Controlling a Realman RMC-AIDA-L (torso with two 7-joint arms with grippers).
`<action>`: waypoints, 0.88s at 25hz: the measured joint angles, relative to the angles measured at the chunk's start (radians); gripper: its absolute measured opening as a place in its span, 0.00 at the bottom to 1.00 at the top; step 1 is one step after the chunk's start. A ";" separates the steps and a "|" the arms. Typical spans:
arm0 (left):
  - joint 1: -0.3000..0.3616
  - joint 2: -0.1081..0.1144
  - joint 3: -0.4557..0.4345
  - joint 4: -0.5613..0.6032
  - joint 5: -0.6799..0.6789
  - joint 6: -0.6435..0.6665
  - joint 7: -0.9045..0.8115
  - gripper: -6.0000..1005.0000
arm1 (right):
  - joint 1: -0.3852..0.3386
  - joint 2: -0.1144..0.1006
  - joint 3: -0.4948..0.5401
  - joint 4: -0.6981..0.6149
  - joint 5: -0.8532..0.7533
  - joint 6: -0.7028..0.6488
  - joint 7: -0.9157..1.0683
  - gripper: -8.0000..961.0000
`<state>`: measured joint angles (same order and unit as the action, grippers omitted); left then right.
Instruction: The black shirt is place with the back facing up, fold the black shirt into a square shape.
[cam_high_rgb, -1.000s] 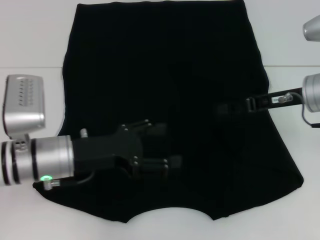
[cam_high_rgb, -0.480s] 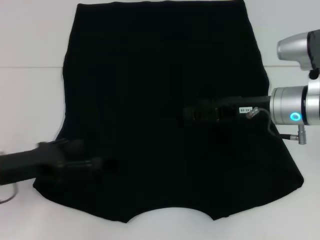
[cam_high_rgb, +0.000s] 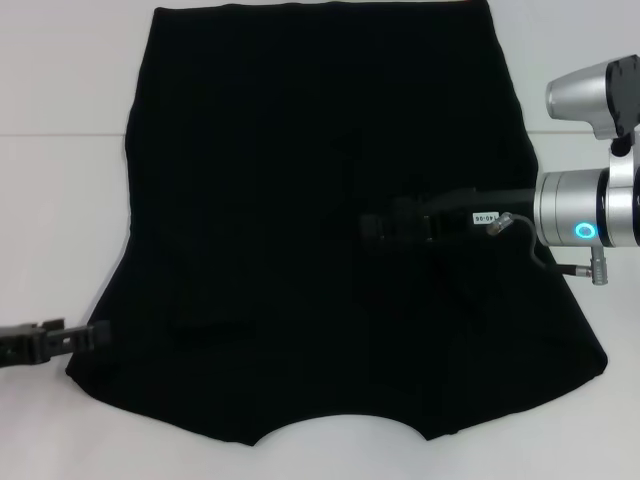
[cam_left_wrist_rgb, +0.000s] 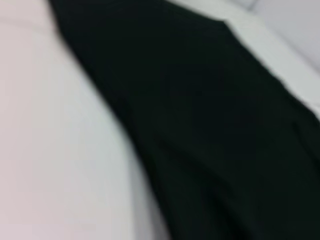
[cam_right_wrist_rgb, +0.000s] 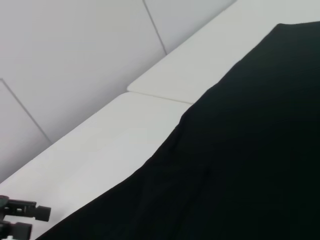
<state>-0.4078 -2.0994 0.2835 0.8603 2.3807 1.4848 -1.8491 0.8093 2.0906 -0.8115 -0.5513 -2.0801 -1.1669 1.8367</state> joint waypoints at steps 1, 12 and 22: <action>0.000 0.000 0.000 0.000 0.012 -0.006 -0.012 0.89 | 0.001 0.000 0.000 0.000 0.000 0.000 -0.001 0.80; -0.007 -0.002 0.017 0.001 0.072 0.018 -0.068 0.89 | 0.011 -0.007 0.000 -0.006 0.000 0.004 -0.002 0.80; -0.012 0.003 0.034 0.002 0.085 0.026 -0.067 0.68 | 0.013 -0.010 0.000 -0.013 0.000 0.000 -0.002 0.80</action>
<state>-0.4195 -2.0962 0.3171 0.8622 2.4657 1.5111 -1.9166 0.8222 2.0806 -0.8115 -0.5645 -2.0800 -1.1669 1.8347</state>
